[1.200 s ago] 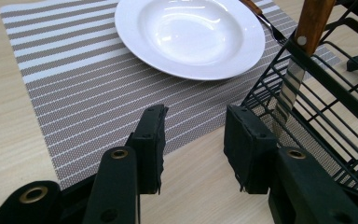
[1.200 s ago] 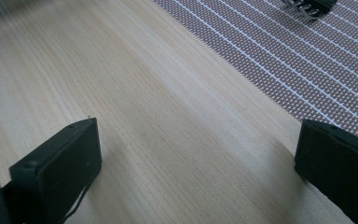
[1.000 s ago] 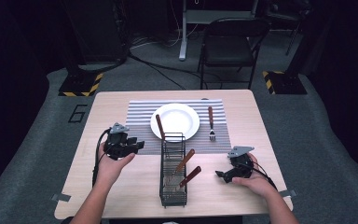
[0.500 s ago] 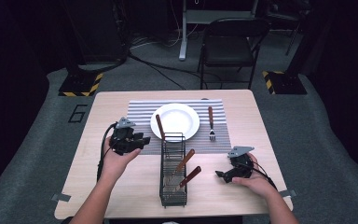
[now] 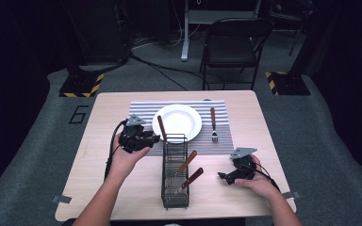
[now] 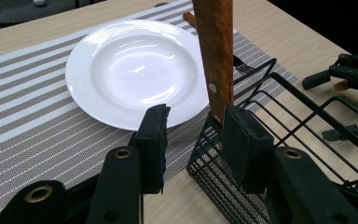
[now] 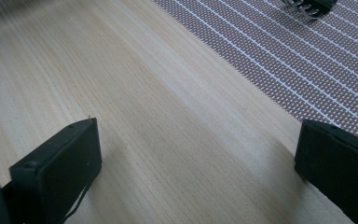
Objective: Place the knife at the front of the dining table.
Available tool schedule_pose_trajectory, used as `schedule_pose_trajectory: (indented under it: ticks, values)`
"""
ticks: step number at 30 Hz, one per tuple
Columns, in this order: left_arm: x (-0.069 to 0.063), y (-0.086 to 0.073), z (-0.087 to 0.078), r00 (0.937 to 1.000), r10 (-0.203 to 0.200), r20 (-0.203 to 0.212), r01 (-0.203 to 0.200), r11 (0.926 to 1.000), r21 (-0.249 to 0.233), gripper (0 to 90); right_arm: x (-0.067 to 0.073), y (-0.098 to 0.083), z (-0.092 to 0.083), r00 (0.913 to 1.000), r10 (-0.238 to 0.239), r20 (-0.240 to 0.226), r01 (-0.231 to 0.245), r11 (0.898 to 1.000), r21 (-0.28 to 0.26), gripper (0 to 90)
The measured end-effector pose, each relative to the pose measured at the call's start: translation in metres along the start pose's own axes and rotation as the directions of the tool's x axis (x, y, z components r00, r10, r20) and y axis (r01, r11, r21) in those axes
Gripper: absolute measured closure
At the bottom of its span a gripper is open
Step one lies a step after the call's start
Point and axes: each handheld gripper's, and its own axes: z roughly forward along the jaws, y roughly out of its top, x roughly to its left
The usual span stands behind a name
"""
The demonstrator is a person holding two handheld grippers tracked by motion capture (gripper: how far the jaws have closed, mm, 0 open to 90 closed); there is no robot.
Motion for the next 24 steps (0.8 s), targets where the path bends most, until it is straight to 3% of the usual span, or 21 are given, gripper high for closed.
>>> schedule_pose_trajectory:
  ticks: [13, 24]
  values:
    - [-0.011, 0.0, 0.013, 0.9997, 0.007, 0.025, -0.007, 1.0, 0.002, 61.0, 0.0, 0.0, 0.0, 1.0, 0.0, 0.0, 0.0, 1.0, 0.0, 0.0]
    - [-0.012, -0.001, 0.024, 0.9996, -0.014, 0.025, 0.015, 0.9998, -0.012, 68.6, 0.0, 0.0, 0.0, 1.0, 0.0, 0.0, 0.0, 1.0, 0.0, 0.0]
